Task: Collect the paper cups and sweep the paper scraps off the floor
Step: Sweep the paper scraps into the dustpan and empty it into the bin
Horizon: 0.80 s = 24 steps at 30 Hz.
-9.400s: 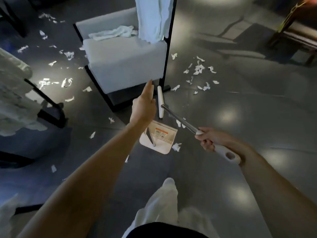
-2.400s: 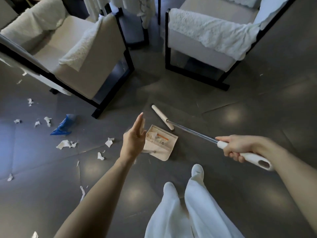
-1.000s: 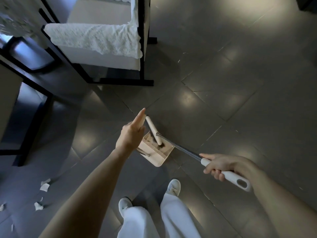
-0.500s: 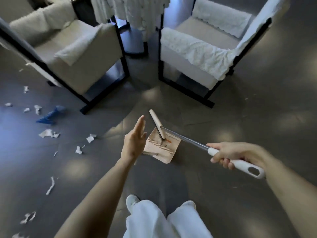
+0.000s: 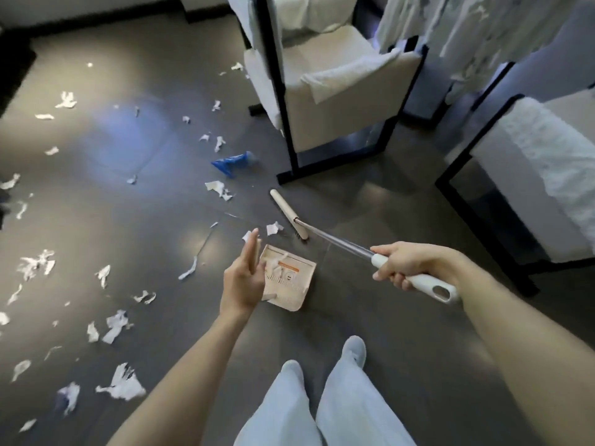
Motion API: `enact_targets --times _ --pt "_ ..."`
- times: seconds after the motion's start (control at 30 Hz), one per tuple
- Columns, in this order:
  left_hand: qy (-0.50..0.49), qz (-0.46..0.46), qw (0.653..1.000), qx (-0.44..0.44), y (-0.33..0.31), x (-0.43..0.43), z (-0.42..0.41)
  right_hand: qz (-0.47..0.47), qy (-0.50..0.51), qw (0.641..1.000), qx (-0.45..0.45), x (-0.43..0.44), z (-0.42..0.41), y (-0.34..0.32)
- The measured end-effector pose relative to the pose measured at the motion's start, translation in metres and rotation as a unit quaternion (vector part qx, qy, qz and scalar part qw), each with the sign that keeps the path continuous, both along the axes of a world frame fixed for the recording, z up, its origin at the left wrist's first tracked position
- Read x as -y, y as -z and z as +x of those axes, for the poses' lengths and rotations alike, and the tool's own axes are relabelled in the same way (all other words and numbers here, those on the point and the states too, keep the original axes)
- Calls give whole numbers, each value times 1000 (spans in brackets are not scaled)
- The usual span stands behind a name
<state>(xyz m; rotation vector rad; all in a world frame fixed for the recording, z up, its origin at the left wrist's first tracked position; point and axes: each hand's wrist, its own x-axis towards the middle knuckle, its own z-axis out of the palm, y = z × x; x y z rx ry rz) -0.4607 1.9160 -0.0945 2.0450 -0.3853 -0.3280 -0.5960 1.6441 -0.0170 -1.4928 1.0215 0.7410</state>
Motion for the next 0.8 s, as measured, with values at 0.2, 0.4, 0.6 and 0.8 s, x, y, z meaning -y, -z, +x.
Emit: enact_targets --times 0.2,0.4,0.6,0.8 --pt "-144 5 989 -23 13 -28 58 -53 -133 990 -1 -15 120 27" --pt "-207 44 977 -38 7 -18 125 -178 -330 927 2 -5 230 49" --pt "-203 70 974 -72 9 -14 168 -187 -417 882 -115 7 275 88" --pt "-218 -41 968 -119 6 -9 170 -202 -473 852 -100 3 286 92"
